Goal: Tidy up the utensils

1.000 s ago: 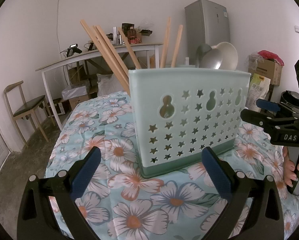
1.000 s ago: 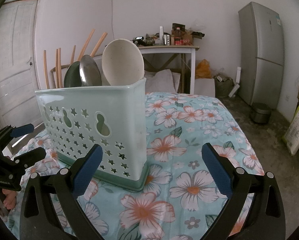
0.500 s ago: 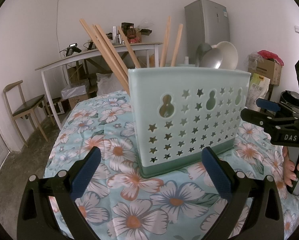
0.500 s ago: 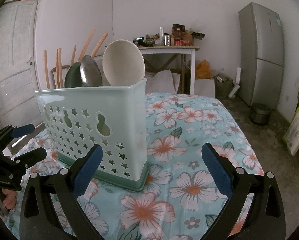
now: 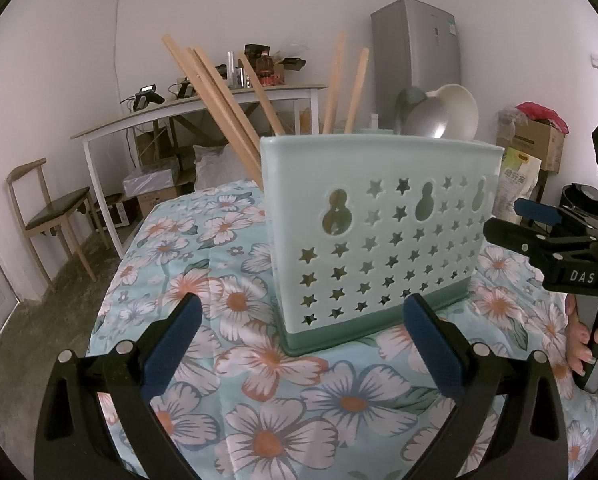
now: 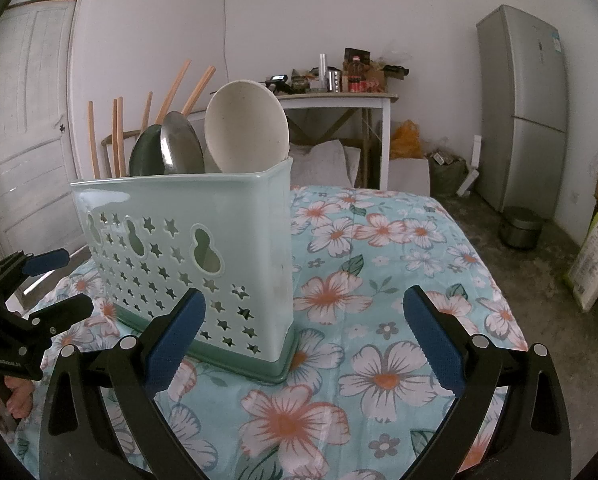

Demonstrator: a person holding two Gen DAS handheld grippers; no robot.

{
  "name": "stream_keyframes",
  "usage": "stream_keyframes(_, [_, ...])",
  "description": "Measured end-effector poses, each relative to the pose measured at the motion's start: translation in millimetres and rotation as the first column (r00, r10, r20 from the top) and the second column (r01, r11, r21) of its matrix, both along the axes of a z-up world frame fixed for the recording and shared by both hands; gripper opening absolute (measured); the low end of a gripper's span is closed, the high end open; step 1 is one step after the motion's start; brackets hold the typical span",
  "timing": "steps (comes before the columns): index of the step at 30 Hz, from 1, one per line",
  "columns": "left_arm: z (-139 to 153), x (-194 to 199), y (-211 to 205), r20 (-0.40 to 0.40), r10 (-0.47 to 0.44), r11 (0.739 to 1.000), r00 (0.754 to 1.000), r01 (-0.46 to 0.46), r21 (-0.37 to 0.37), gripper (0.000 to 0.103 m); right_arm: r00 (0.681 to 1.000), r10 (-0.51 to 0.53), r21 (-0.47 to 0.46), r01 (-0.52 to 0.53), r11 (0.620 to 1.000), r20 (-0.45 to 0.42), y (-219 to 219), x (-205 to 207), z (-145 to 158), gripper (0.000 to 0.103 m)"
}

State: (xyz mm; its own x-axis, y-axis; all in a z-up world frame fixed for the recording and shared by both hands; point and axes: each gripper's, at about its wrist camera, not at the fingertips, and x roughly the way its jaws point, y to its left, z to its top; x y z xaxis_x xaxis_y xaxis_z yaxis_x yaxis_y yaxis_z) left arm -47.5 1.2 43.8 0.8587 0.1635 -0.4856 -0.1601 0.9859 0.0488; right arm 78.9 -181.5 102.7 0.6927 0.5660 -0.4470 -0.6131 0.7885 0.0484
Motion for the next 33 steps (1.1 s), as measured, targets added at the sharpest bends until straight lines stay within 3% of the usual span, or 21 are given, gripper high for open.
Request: stream_keyframes(33, [-3.9, -1.1, 5.2, -0.005, 0.000, 1.000, 1.000, 0.000, -0.017, 0.099, 1.000, 0.000, 0.000, 0.000, 1.000, 0.000, 0.0, 0.2, -0.5, 0.095])
